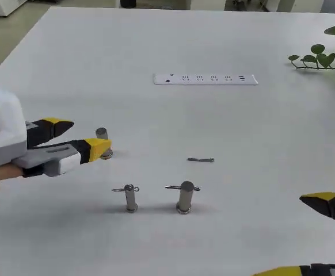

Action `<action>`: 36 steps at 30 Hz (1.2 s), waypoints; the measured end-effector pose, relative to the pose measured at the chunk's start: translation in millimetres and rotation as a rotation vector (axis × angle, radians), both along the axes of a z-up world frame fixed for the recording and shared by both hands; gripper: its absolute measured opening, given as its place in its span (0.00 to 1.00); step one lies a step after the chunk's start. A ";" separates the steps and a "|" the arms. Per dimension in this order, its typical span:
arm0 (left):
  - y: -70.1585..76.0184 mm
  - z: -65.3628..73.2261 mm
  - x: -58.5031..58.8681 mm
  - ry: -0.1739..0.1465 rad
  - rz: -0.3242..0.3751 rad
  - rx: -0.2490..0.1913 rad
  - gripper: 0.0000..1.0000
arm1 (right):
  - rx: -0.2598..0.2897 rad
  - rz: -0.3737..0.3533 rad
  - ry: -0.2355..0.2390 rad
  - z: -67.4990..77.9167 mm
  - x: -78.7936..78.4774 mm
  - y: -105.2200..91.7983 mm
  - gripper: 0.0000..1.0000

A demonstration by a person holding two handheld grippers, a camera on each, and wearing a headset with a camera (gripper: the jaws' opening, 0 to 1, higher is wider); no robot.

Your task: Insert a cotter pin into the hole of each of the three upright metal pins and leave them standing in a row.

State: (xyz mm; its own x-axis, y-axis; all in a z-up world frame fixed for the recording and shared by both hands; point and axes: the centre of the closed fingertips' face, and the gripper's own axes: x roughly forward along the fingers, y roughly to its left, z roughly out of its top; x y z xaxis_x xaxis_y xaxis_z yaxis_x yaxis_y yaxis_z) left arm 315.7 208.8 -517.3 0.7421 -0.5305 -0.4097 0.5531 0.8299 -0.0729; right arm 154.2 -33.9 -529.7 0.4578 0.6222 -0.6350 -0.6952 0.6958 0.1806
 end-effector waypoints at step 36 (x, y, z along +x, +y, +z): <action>-10.4 -58.1 39.7 0.048 0.031 0.077 0.10 | -0.013 -0.052 0.022 -6.4 -4.2 -3.9 0.89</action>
